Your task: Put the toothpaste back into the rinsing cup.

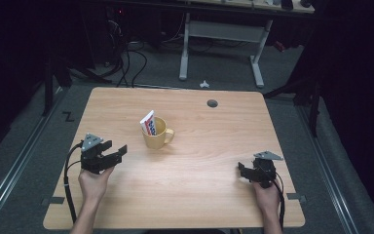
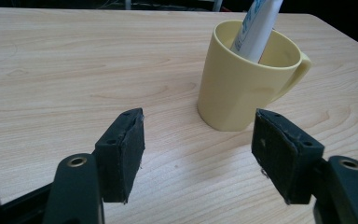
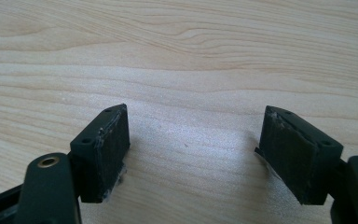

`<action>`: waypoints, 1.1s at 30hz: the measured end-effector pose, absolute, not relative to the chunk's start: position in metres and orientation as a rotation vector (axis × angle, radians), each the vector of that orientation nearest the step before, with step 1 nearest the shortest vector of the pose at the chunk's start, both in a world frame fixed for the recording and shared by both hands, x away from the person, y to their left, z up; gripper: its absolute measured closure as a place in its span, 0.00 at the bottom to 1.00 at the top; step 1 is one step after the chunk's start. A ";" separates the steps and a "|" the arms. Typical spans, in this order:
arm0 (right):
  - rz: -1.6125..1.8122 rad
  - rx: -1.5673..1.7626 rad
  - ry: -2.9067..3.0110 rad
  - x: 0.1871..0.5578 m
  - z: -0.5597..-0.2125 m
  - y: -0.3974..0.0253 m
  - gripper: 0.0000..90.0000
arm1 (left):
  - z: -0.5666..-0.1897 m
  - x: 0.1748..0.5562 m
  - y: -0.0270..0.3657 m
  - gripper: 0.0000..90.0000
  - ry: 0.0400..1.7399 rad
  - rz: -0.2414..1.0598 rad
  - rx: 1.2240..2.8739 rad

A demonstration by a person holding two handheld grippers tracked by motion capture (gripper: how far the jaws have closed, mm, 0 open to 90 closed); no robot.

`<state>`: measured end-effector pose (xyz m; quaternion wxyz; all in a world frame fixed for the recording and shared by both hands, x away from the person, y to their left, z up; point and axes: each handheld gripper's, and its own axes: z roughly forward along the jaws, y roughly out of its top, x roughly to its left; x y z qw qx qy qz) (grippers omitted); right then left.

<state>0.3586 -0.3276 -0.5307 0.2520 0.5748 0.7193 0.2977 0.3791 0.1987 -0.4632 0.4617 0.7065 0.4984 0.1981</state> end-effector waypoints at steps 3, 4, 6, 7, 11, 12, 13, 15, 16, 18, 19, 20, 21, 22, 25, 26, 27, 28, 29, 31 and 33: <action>0.810 1.563 1.956 0.359 -0.531 -0.328 0.27 | -0.466 0.380 0.198 0.39 1.232 0.479 1.735; 0.810 1.563 1.956 0.359 -0.531 -0.328 0.27 | -0.467 0.380 0.198 0.39 1.234 0.476 1.736; 0.809 1.564 1.956 0.359 -0.531 -0.328 0.27 | -0.469 0.380 0.197 0.39 1.237 0.470 1.737; 0.809 1.563 1.956 0.359 -0.531 -0.328 0.27 | -0.470 0.381 0.197 0.39 1.237 0.468 1.736; 0.810 1.563 1.956 0.359 -0.531 -0.328 0.27 | -0.474 0.381 0.195 0.39 1.241 0.457 1.741; 0.810 1.563 1.956 0.359 -0.531 -0.328 0.27 | -0.475 0.382 0.195 0.39 1.242 0.456 1.742; 0.809 1.563 1.956 0.359 -0.531 -0.328 0.27 | -0.476 0.382 0.195 0.39 1.244 0.452 1.742; 0.809 1.563 1.956 0.359 -0.531 -0.328 0.27 | -0.477 0.382 0.194 0.39 1.249 0.450 1.747; 0.809 1.563 1.956 0.359 -0.531 -0.328 0.27 | -0.478 0.383 0.194 0.39 1.251 0.451 1.749; 0.809 1.563 1.956 0.359 -0.531 -0.328 0.27 | -0.478 0.383 0.193 0.39 1.250 0.449 1.752; 0.810 1.563 1.956 0.359 -0.531 -0.328 0.27 | -0.479 0.383 0.192 0.39 1.249 0.449 1.753; 0.810 1.563 1.956 0.359 -0.531 -0.328 0.27 | -0.479 0.383 0.191 0.39 1.248 0.449 1.757; 0.809 1.563 1.956 0.359 -0.531 -0.328 0.27 | -0.479 0.384 0.191 0.39 1.248 0.452 1.760; 0.809 1.563 1.956 0.359 -0.531 -0.328 0.27 | -0.480 0.383 0.190 0.39 1.248 0.454 1.763; 0.809 1.563 1.956 0.359 -0.531 -0.328 0.27 | -0.484 0.383 0.188 0.39 1.254 0.442 1.762; 0.809 1.563 1.956 0.359 -0.531 -0.328 0.27 | -0.486 0.383 0.188 0.39 1.257 0.440 1.763; 0.810 1.563 1.956 0.359 -0.531 -0.328 0.27 | -0.487 0.383 0.188 0.39 1.261 0.435 1.762; 0.809 1.563 1.956 0.359 -0.531 -0.328 0.27 | -0.488 0.383 0.188 0.39 1.263 0.433 1.762; 0.809 1.563 1.956 0.359 -0.531 -0.328 0.27 | -0.490 0.383 0.188 0.39 1.267 0.428 1.760; 0.809 1.563 1.956 0.359 -0.531 -0.328 0.27 | -0.492 0.383 0.188 0.39 1.269 0.427 1.761; 0.809 1.563 1.956 0.359 -0.531 -0.328 0.27 | -0.493 0.384 0.187 0.39 1.273 0.430 1.774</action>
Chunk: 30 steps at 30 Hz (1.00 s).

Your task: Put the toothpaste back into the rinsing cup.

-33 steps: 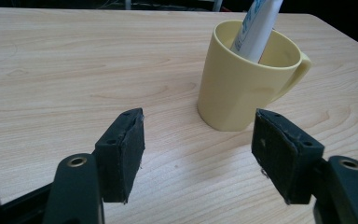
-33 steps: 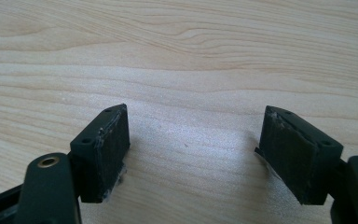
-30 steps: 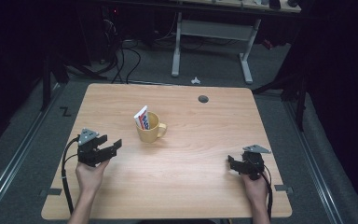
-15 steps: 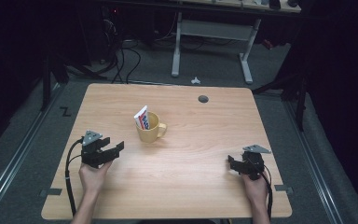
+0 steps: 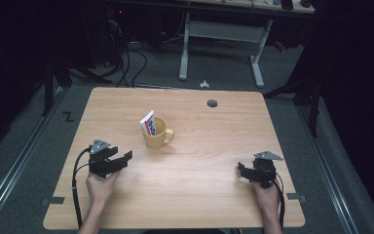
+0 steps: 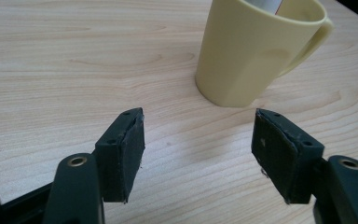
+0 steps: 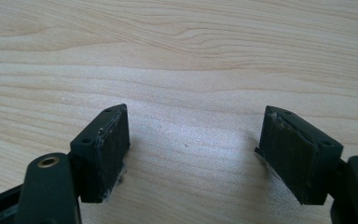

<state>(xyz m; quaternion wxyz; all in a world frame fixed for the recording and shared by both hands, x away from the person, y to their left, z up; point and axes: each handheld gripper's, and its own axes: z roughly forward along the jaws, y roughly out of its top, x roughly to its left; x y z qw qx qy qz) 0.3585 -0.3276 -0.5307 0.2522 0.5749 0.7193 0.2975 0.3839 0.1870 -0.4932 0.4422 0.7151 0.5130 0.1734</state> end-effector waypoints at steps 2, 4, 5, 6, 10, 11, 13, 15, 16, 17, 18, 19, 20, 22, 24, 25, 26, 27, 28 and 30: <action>0.809 1.563 1.956 0.359 -0.531 -0.328 0.27 | -0.494 0.384 0.186 0.39 1.271 0.433 1.780; 0.809 1.563 1.956 0.359 -0.531 -0.328 0.27 | -0.495 0.384 0.184 0.39 1.268 0.432 1.778; 0.809 1.565 1.956 0.358 -0.531 -0.327 0.27 | -0.496 0.384 0.184 0.39 1.270 0.429 1.776; 0.809 1.563 1.956 0.359 -0.531 -0.328 0.27 | -0.498 0.384 0.183 0.39 1.273 0.427 1.781; 0.809 1.564 1.956 0.359 -0.531 -0.328 0.27 | -0.505 0.384 0.183 0.39 1.290 0.415 1.783; 0.809 1.563 1.956 0.359 -0.531 -0.328 0.27 | -0.506 0.384 0.183 0.39 1.293 0.415 1.783; 0.809 1.565 1.956 0.358 -0.531 -0.327 0.27 | -0.508 0.383 0.182 0.39 1.295 0.439 1.794; 0.809 1.563 1.956 0.359 -0.531 -0.328 0.27 | -0.509 0.383 0.181 0.39 1.294 0.449 1.811; 0.809 1.566 1.956 0.358 -0.531 -0.327 0.27 | -0.510 0.383 0.180 0.39 1.293 0.458 1.820; 0.809 1.564 1.956 0.359 -0.531 -0.328 0.27 | -0.510 0.383 0.179 0.39 1.293 0.467 1.824; 0.809 1.565 1.956 0.358 -0.531 -0.327 0.27 | -0.511 0.383 0.178 0.39 1.293 0.472 1.831; 0.809 1.566 1.956 0.358 -0.531 -0.327 0.27 | -0.511 0.384 0.177 0.39 1.293 0.478 1.836; 0.809 1.563 1.956 0.359 -0.531 -0.328 0.27 | -0.512 0.384 0.177 0.39 1.293 0.481 1.838; 0.809 1.564 1.956 0.359 -0.531 -0.328 0.27 | -0.513 0.384 0.175 0.39 1.292 0.489 1.850; 0.809 1.564 1.956 0.359 -0.531 -0.328 0.27 | -0.514 0.385 0.174 0.39 1.293 0.496 1.856; 0.809 1.565 1.956 0.358 -0.531 -0.327 0.27 | -0.514 0.385 0.174 0.39 1.294 0.496 1.859; 0.809 1.564 1.956 0.359 -0.531 -0.328 0.27 | -0.515 0.386 0.173 0.39 1.297 0.497 1.857; 0.809 1.565 1.956 0.358 -0.531 -0.327 0.27 | -0.516 0.386 0.172 0.39 1.297 0.497 1.860; 0.809 1.565 1.956 0.358 -0.531 -0.327 0.27 | -0.516 0.386 0.172 0.39 1.297 0.499 1.863; 0.809 1.564 1.956 0.359 -0.531 -0.328 0.27 | -0.518 0.387 0.170 0.39 1.297 0.501 1.874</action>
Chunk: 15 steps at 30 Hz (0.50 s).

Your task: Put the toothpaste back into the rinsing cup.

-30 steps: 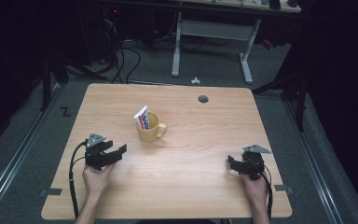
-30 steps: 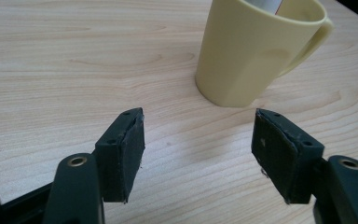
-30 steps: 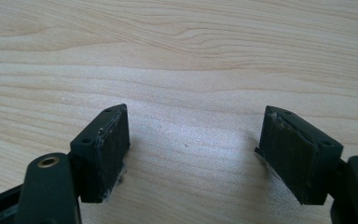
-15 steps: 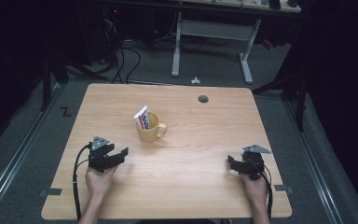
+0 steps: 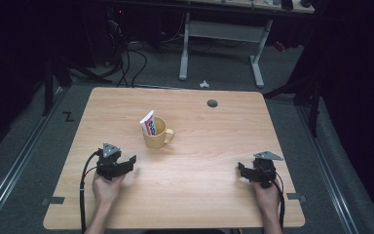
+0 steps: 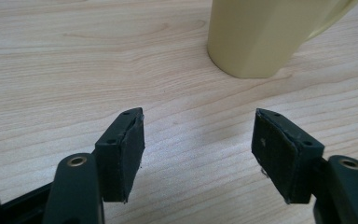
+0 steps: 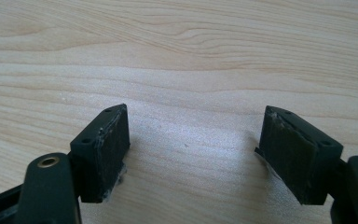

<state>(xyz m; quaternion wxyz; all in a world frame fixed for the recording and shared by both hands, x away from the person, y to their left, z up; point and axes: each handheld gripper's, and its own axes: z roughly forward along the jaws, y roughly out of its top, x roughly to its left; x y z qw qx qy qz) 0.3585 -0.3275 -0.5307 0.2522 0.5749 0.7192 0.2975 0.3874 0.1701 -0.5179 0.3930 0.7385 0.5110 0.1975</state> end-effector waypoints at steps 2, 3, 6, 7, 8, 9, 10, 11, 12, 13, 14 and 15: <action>0.809 1.563 1.956 0.359 -0.531 -0.328 0.27 | -0.519 0.388 0.169 0.39 1.299 0.505 1.879; 0.809 1.565 1.956 0.358 -0.531 -0.327 0.27 | -0.520 0.389 0.168 0.39 1.299 0.506 1.879; 0.809 1.563 1.956 0.359 -0.531 -0.328 0.27 | -0.521 0.390 0.167 0.39 1.305 0.507 1.874; 0.809 1.564 1.956 0.359 -0.531 -0.328 0.27 | -0.522 0.390 0.167 0.39 1.306 0.510 1.876; 0.809 1.564 1.956 0.359 -0.531 -0.328 0.27 | -0.522 0.391 0.167 0.39 1.307 0.512 1.875; 0.810 1.564 1.956 0.359 -0.531 -0.328 0.27 | -0.523 0.392 0.166 0.39 1.309 0.511 1.874; 0.809 1.566 1.956 0.358 -0.531 -0.327 0.27 | -0.524 0.392 0.166 0.39 1.312 0.508 1.878; 0.809 1.563 1.956 0.359 -0.531 -0.328 0.27 | -0.524 0.392 0.166 0.39 1.311 0.512 1.881; 0.809 1.563 1.956 0.359 -0.531 -0.328 0.27 | -0.525 0.393 0.165 0.39 1.312 0.517 1.883; 0.809 1.566 1.956 0.358 -0.531 -0.327 0.27 | -0.525 0.393 0.165 0.39 1.314 0.514 1.886; 0.809 1.564 1.956 0.359 -0.531 -0.328 0.27 | -0.526 0.393 0.165 0.39 1.315 0.519 1.888; 0.809 1.566 1.956 0.358 -0.531 -0.327 0.27 | -0.526 0.394 0.164 0.39 1.316 0.520 1.889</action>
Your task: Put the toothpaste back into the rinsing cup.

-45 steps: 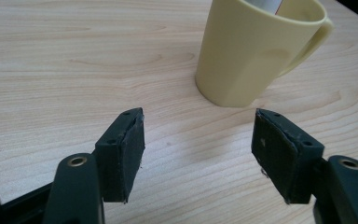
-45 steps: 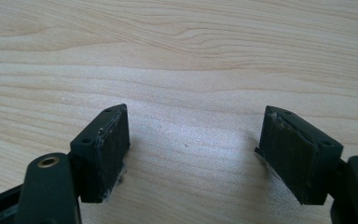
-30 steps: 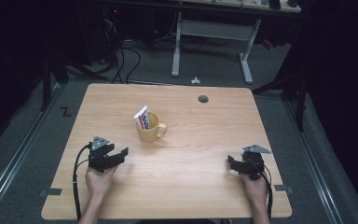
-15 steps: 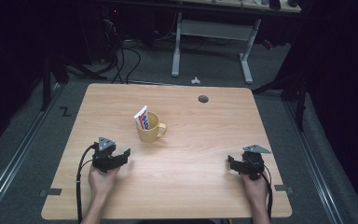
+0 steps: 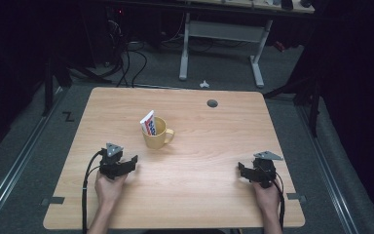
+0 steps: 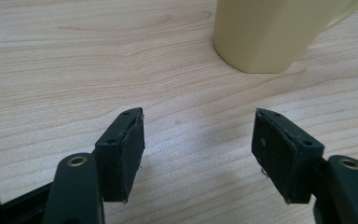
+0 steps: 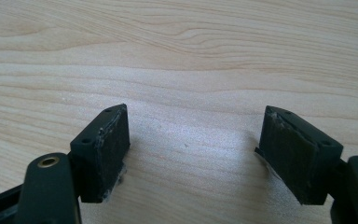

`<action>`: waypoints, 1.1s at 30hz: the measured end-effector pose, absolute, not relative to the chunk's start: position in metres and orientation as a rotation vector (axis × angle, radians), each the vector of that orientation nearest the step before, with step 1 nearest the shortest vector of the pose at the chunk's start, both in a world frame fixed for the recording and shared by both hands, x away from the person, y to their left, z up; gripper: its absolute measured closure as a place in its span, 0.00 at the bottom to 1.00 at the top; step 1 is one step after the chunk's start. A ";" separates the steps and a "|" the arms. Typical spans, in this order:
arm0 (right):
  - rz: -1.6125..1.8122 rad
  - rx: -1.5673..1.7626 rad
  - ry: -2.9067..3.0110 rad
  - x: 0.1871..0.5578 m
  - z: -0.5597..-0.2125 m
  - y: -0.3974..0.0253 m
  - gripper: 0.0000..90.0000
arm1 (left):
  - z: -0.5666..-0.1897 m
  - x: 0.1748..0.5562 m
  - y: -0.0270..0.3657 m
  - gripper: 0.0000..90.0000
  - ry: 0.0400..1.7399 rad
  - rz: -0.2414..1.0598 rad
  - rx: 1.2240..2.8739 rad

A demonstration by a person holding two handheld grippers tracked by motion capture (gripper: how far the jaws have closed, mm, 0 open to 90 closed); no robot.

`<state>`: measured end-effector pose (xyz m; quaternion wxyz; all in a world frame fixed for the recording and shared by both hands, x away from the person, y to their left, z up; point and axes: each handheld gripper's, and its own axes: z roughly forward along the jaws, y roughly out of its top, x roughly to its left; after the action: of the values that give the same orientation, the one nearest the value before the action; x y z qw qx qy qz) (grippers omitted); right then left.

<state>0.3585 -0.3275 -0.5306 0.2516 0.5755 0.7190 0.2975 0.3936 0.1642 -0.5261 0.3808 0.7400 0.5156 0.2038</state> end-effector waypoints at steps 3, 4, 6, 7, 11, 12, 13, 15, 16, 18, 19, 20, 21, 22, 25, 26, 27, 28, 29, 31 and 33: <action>0.809 1.564 1.956 0.359 -0.531 -0.328 0.27 | -0.527 0.395 0.163 0.39 1.317 0.527 1.892; 0.809 1.564 1.956 0.359 -0.531 -0.328 0.27 | -0.528 0.395 0.163 0.39 1.318 0.527 1.893; 0.810 1.564 1.956 0.359 -0.531 -0.328 0.27 | -0.529 0.395 0.162 0.39 1.320 0.531 1.899; 0.809 1.564 1.956 0.359 -0.531 -0.328 0.27 | -0.529 0.396 0.162 0.39 1.321 0.533 1.904; 0.809 1.566 1.956 0.358 -0.531 -0.327 0.27 | -0.531 0.397 0.161 0.39 1.325 0.540 1.914; 0.809 1.564 1.956 0.359 -0.531 -0.328 0.27 | -0.532 0.397 0.161 0.39 1.325 0.543 1.916; 0.809 1.564 1.956 0.359 -0.531 -0.328 0.27 | -0.532 0.397 0.160 0.39 1.325 0.545 1.918; 0.809 1.564 1.956 0.359 -0.531 -0.328 0.27 | -0.533 0.398 0.159 0.39 1.325 0.550 1.926; 0.809 1.563 1.956 0.359 -0.531 -0.328 0.27 | -0.533 0.398 0.159 0.39 1.326 0.549 1.929; 0.809 1.564 1.956 0.359 -0.531 -0.328 0.27 | -0.534 0.398 0.159 0.39 1.328 0.553 1.934; 0.809 1.564 1.956 0.359 -0.531 -0.328 0.27 | -0.535 0.399 0.159 0.39 1.329 0.551 1.935; 0.809 1.564 1.956 0.359 -0.531 -0.328 0.27 | -0.535 0.399 0.159 0.39 1.332 0.548 1.938; 0.809 1.566 1.956 0.358 -0.531 -0.327 0.27 | -0.535 0.399 0.159 0.39 1.332 0.550 1.937; 0.809 1.564 1.956 0.359 -0.531 -0.328 0.27 | -0.535 0.399 0.159 0.39 1.333 0.551 1.938; 0.809 1.566 1.956 0.358 -0.531 -0.327 0.27 | -0.536 0.399 0.158 0.39 1.335 0.557 1.939; 0.809 1.565 1.956 0.358 -0.531 -0.327 0.27 | -0.536 0.399 0.158 0.39 1.335 0.560 1.942; 0.809 1.563 1.956 0.359 -0.531 -0.328 0.27 | -0.535 0.399 0.158 0.39 1.336 0.560 1.943; 0.809 1.563 1.956 0.359 -0.531 -0.328 0.27 | -0.536 0.399 0.158 0.39 1.337 0.561 1.943; 0.809 1.566 1.956 0.358 -0.531 -0.327 0.27 | -0.536 0.399 0.157 0.38 1.336 0.562 1.946; 0.809 1.566 1.956 0.358 -0.531 -0.327 0.27 | -0.536 0.399 0.157 0.38 1.336 0.567 1.949; 0.809 1.566 1.956 0.358 -0.531 -0.327 0.27 | -0.536 0.399 0.156 0.38 1.338 0.576 1.952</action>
<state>0.3584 -0.3274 -0.5306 0.2515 0.5756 0.7190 0.2974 0.3988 0.1559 -0.5357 0.3457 0.7521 0.5154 0.2219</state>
